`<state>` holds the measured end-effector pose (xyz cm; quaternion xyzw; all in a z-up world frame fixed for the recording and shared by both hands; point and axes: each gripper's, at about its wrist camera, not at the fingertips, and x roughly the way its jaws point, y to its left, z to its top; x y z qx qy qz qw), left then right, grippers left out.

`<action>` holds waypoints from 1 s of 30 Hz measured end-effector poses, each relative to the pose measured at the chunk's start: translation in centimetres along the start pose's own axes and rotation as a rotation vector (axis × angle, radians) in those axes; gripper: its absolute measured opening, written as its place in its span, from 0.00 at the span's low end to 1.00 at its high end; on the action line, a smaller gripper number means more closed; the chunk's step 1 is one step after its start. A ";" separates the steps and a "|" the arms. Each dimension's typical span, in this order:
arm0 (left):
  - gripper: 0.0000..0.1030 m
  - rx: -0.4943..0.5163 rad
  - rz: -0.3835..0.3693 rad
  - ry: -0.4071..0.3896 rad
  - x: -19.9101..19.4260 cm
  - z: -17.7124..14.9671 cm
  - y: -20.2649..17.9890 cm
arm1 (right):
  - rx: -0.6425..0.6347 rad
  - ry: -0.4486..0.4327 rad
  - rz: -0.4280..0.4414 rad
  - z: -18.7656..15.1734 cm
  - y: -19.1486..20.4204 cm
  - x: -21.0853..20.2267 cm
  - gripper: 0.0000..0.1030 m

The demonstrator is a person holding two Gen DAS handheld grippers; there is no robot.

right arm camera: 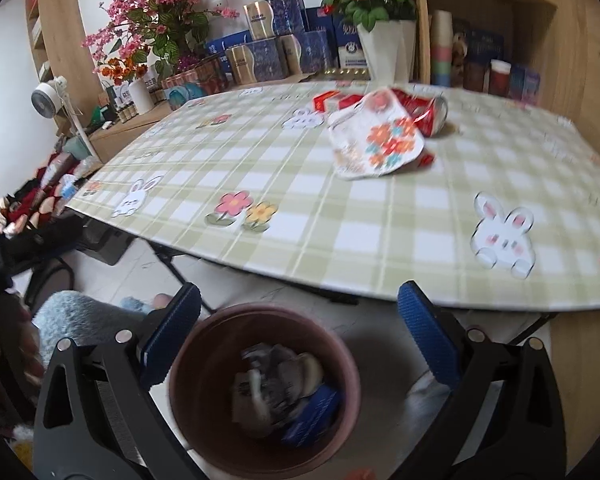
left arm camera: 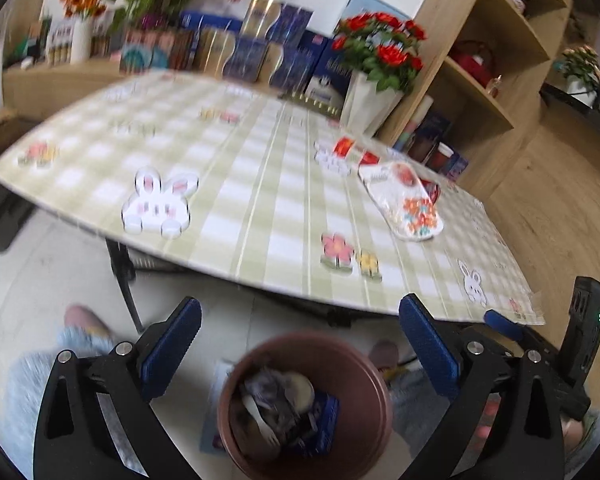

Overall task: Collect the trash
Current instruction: 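Lower the black packet into the bin and release with the right gripper, then grasp the floral 'Brown hook' clear package with the right gripper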

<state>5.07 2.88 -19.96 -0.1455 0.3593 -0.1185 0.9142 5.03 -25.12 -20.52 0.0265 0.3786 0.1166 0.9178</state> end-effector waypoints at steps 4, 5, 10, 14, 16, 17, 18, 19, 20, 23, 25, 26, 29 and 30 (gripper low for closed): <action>0.94 0.014 0.017 -0.025 0.5 1.7 -0.2 | -0.027 0.022 -0.024 2.0 -1.2 0.8 0.94; 0.94 0.015 0.022 -0.029 0.7 2.1 -0.2 | -0.033 0.026 -0.041 2.3 -1.4 1.0 0.94; 0.94 0.045 0.070 -0.016 2.4 4.1 -0.1 | -0.067 0.013 -0.101 5.3 -3.1 2.4 0.94; 0.94 0.065 0.109 -0.012 4.2 5.6 0.1 | -0.100 0.017 -0.148 8.1 -4.6 4.8 0.94; 0.94 0.068 0.120 -0.013 5.1 6.5 0.3 | -0.115 0.031 -0.159 9.5 -5.2 6.3 0.94; 0.94 0.067 0.123 -0.016 5.5 7.0 0.3 | -0.125 0.045 -0.168 10.5 -5.6 7.5 0.94; 0.94 0.066 0.126 -0.021 5.9 7.5 0.5 | -0.131 0.056 -0.173 11.0 -5.7 8.3 0.94; 0.94 0.066 0.133 -0.026 6.3 8.0 0.6 | -0.134 0.067 -0.174 11.6 -5.9 9.0 0.94; 0.94 0.066 0.140 -0.030 6.5 8.2 0.6 | -0.139 0.083 -0.173 12.5 -6.1 10.3 0.94; 0.94 0.065 0.169 -0.045 7.5 9.2 1.1 | -0.133 0.114 -0.172 14.0 -6.6 12.8 0.94; 0.94 0.059 0.169 -0.042 8.1 9.6 1.6 | -0.127 0.136 -0.166 14.7 -6.7 14.2 0.94; 0.94 0.054 0.170 -0.038 8.4 9.7 1.9 | -0.129 0.150 -0.161 15.1 -6.7 14.9 0.94; 0.94 0.053 0.182 -0.030 9.1 9.6 2.6 | -0.150 0.167 -0.167 15.8 -6.4 16.3 0.94; 0.94 0.057 0.191 -0.029 9.2 9.6 2.7 | -0.154 0.173 -0.166 15.9 -6.4 16.6 0.94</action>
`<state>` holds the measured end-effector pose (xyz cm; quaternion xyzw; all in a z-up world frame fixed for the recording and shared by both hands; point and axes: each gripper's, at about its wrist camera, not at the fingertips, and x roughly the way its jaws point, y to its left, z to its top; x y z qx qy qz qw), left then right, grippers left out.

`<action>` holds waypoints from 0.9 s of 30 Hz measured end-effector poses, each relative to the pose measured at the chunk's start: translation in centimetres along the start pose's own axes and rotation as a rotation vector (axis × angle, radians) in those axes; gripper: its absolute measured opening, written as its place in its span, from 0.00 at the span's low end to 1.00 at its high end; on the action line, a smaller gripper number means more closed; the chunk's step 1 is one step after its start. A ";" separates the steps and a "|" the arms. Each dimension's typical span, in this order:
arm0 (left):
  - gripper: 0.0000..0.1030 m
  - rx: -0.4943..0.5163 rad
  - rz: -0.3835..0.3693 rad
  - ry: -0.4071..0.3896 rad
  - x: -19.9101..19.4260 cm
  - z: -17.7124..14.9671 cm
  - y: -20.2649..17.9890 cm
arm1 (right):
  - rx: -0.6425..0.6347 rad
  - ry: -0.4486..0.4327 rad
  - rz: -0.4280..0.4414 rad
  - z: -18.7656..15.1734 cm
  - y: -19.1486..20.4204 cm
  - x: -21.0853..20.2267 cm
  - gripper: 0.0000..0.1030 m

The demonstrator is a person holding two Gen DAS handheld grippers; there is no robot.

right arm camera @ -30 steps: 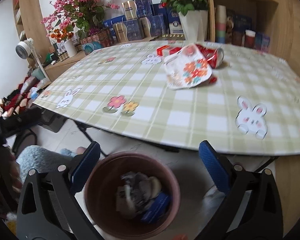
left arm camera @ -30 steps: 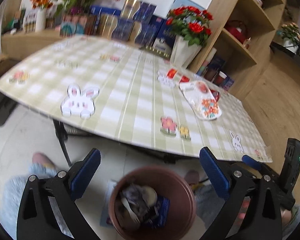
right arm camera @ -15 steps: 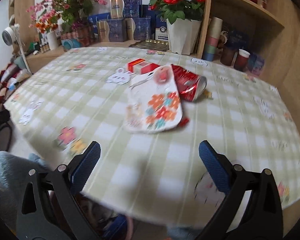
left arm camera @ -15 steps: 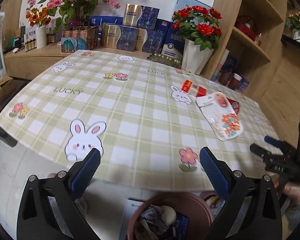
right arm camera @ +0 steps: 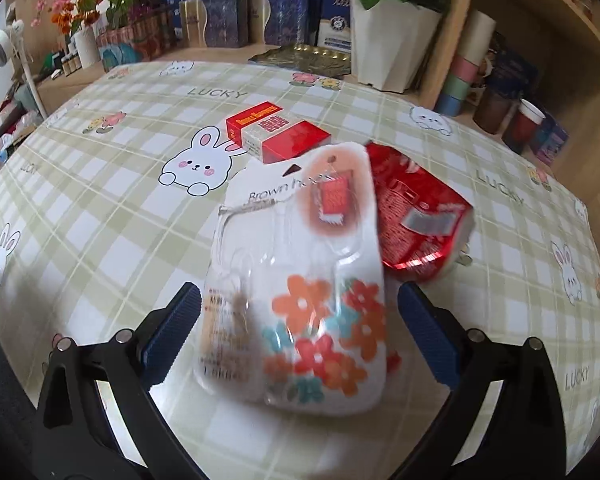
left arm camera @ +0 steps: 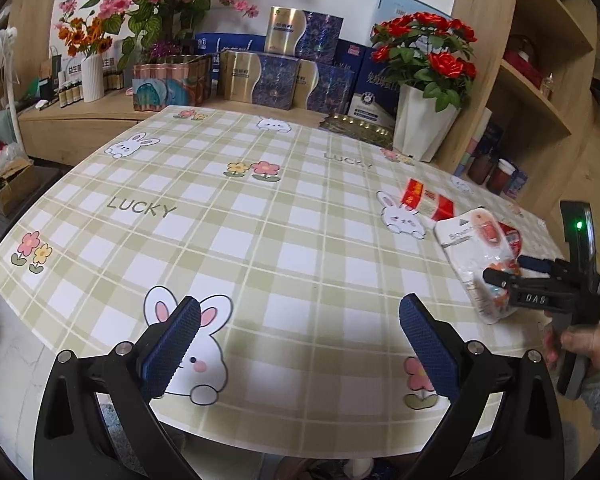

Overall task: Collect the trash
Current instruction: 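Grasp the floral 'Brown hook' clear package with the right gripper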

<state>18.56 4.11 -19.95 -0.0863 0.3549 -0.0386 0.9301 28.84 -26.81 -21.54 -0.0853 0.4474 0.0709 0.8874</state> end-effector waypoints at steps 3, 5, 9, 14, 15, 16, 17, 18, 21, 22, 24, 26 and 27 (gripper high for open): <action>0.94 0.020 0.038 -0.004 0.4 -0.3 0.2 | -0.012 0.023 -0.002 0.4 0.2 1.0 0.94; 0.94 0.021 0.051 -0.006 0.5 -0.4 0.4 | -0.018 0.035 -0.009 0.5 0.3 1.6 0.94; 0.94 -0.006 0.043 0.003 0.6 -0.5 0.9 | -0.011 0.055 -0.015 0.5 0.3 2.4 0.94; 0.94 0.020 0.060 0.008 0.5 -0.7 0.4 | 0.006 0.054 0.001 0.4 0.0 2.7 0.80; 0.94 0.031 0.064 0.011 0.5 -0.7 0.3 | 0.017 0.051 0.004 0.3 -0.1 2.6 0.79; 0.94 0.040 0.069 0.013 0.4 -0.7 0.2 | 0.022 0.046 0.008 0.3 -0.1 2.4 0.79; 0.94 0.053 0.078 0.014 0.4 -0.7 0.0 | 0.029 0.030 0.020 0.3 -0.1 1.9 0.78; 0.94 0.055 0.076 0.013 0.3 -0.8 -0.2 | 0.035 0.016 0.028 0.3 -0.1 1.5 0.77; 0.94 0.042 0.054 0.007 -0.1 -0.6 -0.2 | 0.078 -0.048 0.055 0.2 -0.4 -0.6 0.73; 0.94 0.044 0.054 0.007 -0.2 -0.5 -0.3 | 0.100 -0.071 0.060 0.2 -0.7 -1.4 0.72; 0.94 0.060 0.059 0.009 -0.3 -0.2 -0.7 | 0.144 -0.110 0.068 -0.1 -1.4 -2.9 0.72; 0.94 0.079 0.054 0.011 -0.4 0.0 -1.2 | 0.197 -0.144 0.077 -0.5 -2.4 -4.4 0.71; 0.94 0.085 0.049 0.014 -0.4 0.1 -1.5 | 0.224 -0.162 0.086 -0.8 -3.1 -5.2 0.71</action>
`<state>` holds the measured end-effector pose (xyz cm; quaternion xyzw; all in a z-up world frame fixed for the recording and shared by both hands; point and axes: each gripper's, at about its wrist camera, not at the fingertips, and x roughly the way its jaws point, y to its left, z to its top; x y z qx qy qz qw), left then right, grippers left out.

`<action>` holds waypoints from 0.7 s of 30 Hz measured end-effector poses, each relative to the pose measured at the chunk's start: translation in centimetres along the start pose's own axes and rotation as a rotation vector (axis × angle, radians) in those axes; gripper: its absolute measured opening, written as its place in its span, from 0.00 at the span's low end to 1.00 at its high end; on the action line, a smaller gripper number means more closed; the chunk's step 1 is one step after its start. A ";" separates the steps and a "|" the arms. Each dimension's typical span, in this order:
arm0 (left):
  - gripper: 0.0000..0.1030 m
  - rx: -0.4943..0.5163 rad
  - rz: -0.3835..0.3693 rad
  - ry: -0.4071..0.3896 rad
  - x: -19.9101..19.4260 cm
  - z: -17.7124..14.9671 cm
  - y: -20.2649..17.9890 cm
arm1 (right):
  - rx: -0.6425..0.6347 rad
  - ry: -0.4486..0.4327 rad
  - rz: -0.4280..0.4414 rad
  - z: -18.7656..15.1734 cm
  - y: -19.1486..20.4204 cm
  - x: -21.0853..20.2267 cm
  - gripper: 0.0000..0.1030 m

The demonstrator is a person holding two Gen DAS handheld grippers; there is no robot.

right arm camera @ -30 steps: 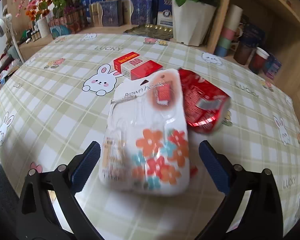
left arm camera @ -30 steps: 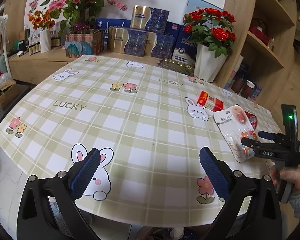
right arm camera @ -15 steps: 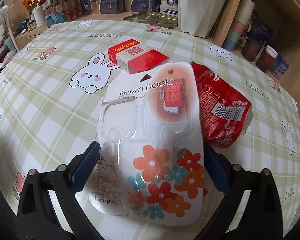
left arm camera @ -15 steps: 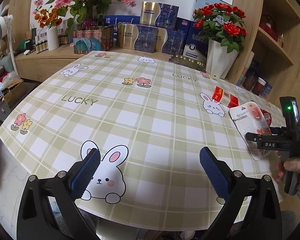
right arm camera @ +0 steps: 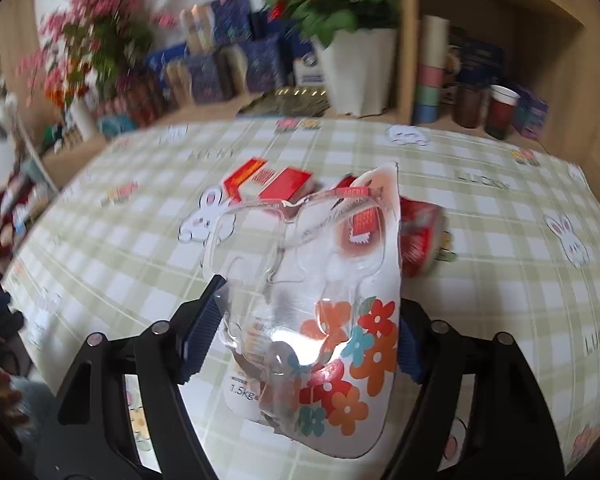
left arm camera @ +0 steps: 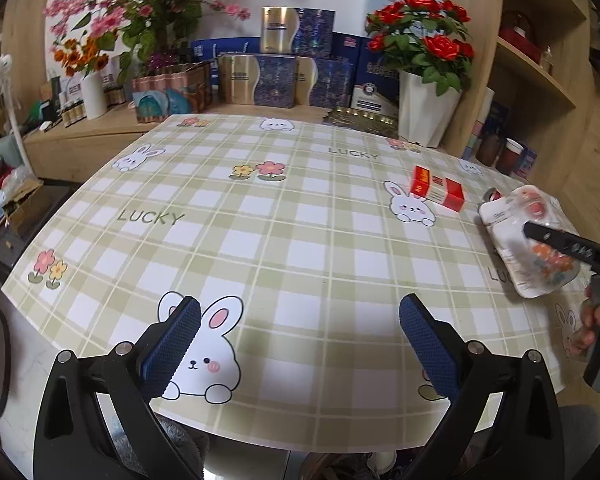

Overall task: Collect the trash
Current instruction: 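Grasp the floral 'Brown hook' clear package with the right gripper, then grasp the crushed red soda can with the left gripper while the right gripper holds the package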

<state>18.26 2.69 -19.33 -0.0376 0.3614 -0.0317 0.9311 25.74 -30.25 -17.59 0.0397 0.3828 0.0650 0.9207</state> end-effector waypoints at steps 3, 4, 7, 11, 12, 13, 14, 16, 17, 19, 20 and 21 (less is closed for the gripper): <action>0.94 0.017 -0.020 0.003 -0.1 0.3 -0.9 | 0.068 -0.051 0.023 -0.2 -1.6 -2.6 0.70; 0.94 0.019 -0.026 0.003 -0.2 0.4 -1.1 | 0.090 -0.068 0.027 -0.3 -2.2 -3.6 0.70; 0.94 0.026 -0.067 0.018 0.0 0.7 -2.2 | 0.132 -0.105 0.026 -0.7 -3.8 -5.7 0.70; 0.94 0.049 -0.143 0.073 1.0 1.3 -4.5 | 0.148 -0.123 -0.007 -1.4 -5.7 -7.7 0.70; 0.94 0.054 -0.171 0.089 1.3 1.5 -5.2 | 0.143 -0.124 -0.018 -1.6 -6.1 -8.0 0.70; 0.94 0.058 -0.190 0.097 1.5 1.6 -5.7 | 0.138 -0.125 -0.029 -1.8 -6.3 -8.1 0.70; 0.94 0.070 -0.221 0.110 1.9 1.9 -6.8 | 0.131 -0.126 -0.043 -2.1 -6.7 -8.4 0.70; 0.94 0.093 -0.260 0.133 2.5 2.3 -8.4 | 0.130 -0.128 -0.059 -2.4 -7.4 -8.7 0.70; 0.94 0.105 -0.287 0.145 3.0 2.7 -9.6 | 0.135 -0.127 -0.065 -2.6 -7.9 -8.9 0.70; 0.94 0.115 -0.329 0.155 3.7 3.3 -11.2 | 0.145 -0.129 -0.074 -3.0 -8.7 -9.0 0.70; 0.94 0.121 -0.352 0.159 4.2 3.8 -12.1 | 0.150 -0.129 -0.077 -3.1 -9.2 -9.0 0.70; 0.94 0.131 -0.375 0.164 4.8 4.4 -13.3 | 0.156 -0.130 -0.080 -3.2 -9.5 -9.0 0.70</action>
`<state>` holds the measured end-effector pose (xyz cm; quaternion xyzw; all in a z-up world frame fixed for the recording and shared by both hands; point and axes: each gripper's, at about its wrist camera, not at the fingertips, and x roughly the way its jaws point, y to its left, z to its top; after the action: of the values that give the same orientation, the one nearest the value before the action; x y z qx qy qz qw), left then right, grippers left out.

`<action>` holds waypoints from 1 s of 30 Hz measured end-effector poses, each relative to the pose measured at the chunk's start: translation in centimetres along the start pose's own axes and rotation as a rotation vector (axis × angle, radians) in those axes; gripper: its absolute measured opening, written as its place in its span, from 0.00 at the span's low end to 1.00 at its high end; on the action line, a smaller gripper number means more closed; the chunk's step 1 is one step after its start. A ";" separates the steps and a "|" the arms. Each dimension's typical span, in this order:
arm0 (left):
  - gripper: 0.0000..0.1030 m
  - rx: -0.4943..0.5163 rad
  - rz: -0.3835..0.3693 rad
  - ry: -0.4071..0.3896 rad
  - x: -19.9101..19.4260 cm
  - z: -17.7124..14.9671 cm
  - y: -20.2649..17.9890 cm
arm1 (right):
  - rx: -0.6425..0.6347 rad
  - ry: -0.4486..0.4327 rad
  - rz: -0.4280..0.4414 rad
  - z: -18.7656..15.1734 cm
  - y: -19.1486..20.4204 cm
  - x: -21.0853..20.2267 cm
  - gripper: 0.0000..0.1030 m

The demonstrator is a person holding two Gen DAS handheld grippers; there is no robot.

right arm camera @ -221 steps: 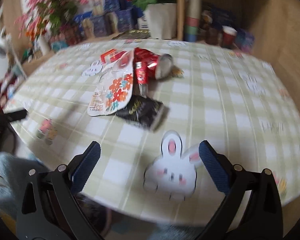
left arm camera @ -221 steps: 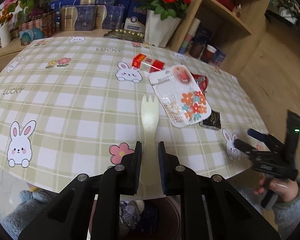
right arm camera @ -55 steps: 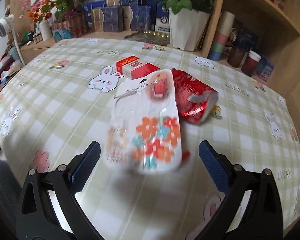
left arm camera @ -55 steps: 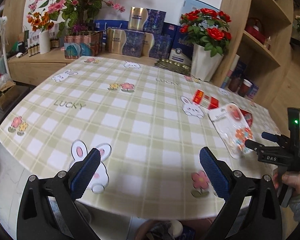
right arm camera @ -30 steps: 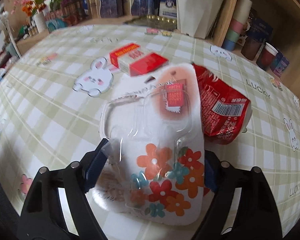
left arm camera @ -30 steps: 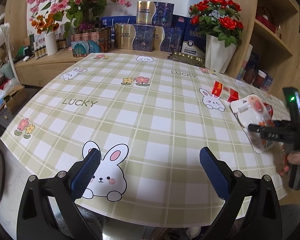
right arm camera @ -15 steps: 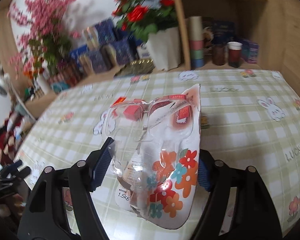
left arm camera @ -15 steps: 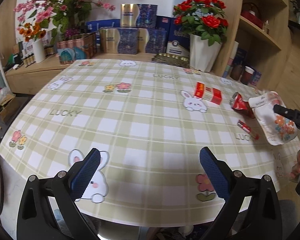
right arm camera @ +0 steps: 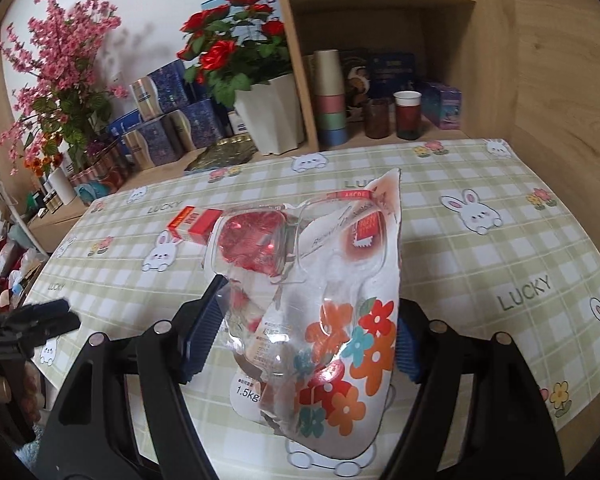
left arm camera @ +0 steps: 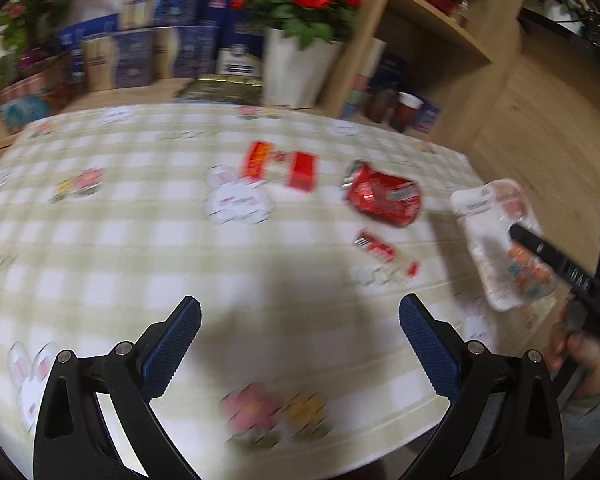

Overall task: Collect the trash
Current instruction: 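Grasp the crushed red soda can with the left gripper while the right gripper holds the package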

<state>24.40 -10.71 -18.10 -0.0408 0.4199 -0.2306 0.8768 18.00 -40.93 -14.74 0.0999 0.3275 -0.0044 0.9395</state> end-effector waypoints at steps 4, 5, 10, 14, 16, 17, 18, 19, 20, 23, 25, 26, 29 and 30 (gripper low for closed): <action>0.74 0.033 -0.051 0.006 3.9 3.8 -2.5 | 0.017 -0.005 -0.011 -0.1 -1.7 0.0 0.70; 0.68 0.035 -0.070 0.021 5.2 4.8 -3.0 | 0.018 -0.004 -0.013 -0.1 -2.0 0.1 0.70; 0.54 0.030 -0.091 0.064 10.6 8.8 -5.0 | 0.029 -0.006 -0.017 0.1 -3.3 0.5 0.70; 0.53 0.054 -0.098 0.102 14.5 10.7 -6.3 | 0.037 -0.001 -0.013 0.1 -4.0 1.2 0.70; 0.53 0.068 -0.095 0.116 15.9 11.1 -6.7 | 0.039 0.002 -0.010 0.1 -4.2 1.7 0.70; 0.53 0.078 -0.090 0.123 16.5 11.3 -6.8 | 0.041 0.003 -0.009 0.0 -4.2 1.8 0.70; 0.53 0.088 -0.082 0.134 17.3 11.5 -7.0 | 0.042 0.005 -0.007 0.0 -4.3 2.0 0.70; 0.52 0.092 -0.079 0.144 18.0 11.6 -7.1 | 0.042 0.007 -0.005 -0.1 -4.3 2.2 0.70; 0.49 0.092 -0.082 0.153 18.5 11.7 -7.1 | 0.042 0.010 -0.004 -0.1 -4.3 2.4 0.70; 0.31 0.107 -0.087 0.160 19.5 11.6 -7.3 | 0.040 0.018 -0.001 -0.3 -4.1 2.7 0.70; 0.30 0.143 -0.095 0.157 19.1 11.4 -7.7 | 0.037 0.022 0.003 -0.4 -4.0 2.9 0.70; 0.29 0.158 -0.094 0.152 18.8 11.2 -7.8 | 0.034 0.021 0.004 -0.4 -3.9 2.8 0.70; 0.29 0.183 -0.106 0.127 16.9 10.8 -7.9 | 0.025 0.019 0.010 -0.4 -3.4 2.6 0.70; 0.29 0.183 -0.110 0.120 16.3 10.8 -7.8 | 0.024 0.017 0.013 -0.4 -3.3 2.6 0.70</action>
<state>38.43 -26.14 -20.76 0.0302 0.4461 -0.3179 0.8361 19.57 -43.93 -17.24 0.1132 0.3349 -0.0013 0.9354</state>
